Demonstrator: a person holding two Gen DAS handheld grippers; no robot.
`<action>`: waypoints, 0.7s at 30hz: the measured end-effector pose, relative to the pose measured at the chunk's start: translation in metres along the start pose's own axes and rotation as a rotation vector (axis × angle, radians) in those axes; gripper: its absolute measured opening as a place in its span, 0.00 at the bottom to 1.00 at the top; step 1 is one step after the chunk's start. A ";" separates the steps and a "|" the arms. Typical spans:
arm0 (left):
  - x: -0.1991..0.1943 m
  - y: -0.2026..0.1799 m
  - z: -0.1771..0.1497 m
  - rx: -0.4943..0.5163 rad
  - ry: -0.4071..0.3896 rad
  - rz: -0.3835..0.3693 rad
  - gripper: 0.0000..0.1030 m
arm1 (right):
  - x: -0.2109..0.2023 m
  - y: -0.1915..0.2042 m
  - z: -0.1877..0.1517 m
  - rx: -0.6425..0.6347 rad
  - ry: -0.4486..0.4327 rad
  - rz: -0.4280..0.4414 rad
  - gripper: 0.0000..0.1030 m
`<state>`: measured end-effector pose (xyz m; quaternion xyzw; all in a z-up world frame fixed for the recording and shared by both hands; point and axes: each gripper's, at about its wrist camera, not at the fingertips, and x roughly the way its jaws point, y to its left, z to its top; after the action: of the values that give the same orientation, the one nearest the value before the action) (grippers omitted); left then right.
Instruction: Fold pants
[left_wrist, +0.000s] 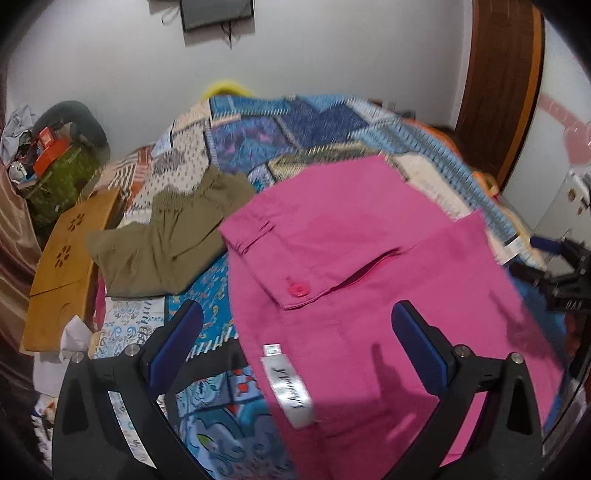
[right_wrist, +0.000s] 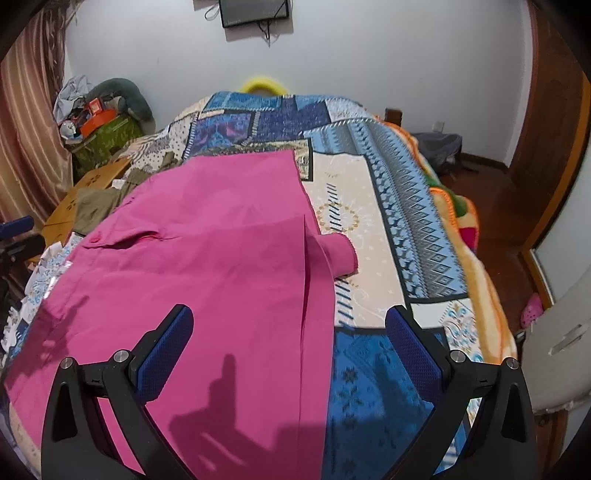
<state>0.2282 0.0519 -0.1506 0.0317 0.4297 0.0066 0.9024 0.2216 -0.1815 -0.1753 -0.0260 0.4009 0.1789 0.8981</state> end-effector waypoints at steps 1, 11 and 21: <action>0.005 0.001 -0.001 0.006 0.013 0.003 0.93 | 0.004 0.000 0.001 -0.002 0.004 0.007 0.95; 0.043 0.017 -0.006 -0.039 0.170 -0.104 0.41 | 0.042 -0.004 0.014 -0.012 0.053 0.089 0.78; 0.052 0.020 -0.006 -0.111 0.232 -0.202 0.26 | 0.062 -0.008 0.015 -0.007 0.097 0.143 0.42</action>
<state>0.2566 0.0748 -0.1940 -0.0627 0.5309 -0.0570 0.8432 0.2729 -0.1673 -0.2115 -0.0091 0.4439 0.2424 0.8626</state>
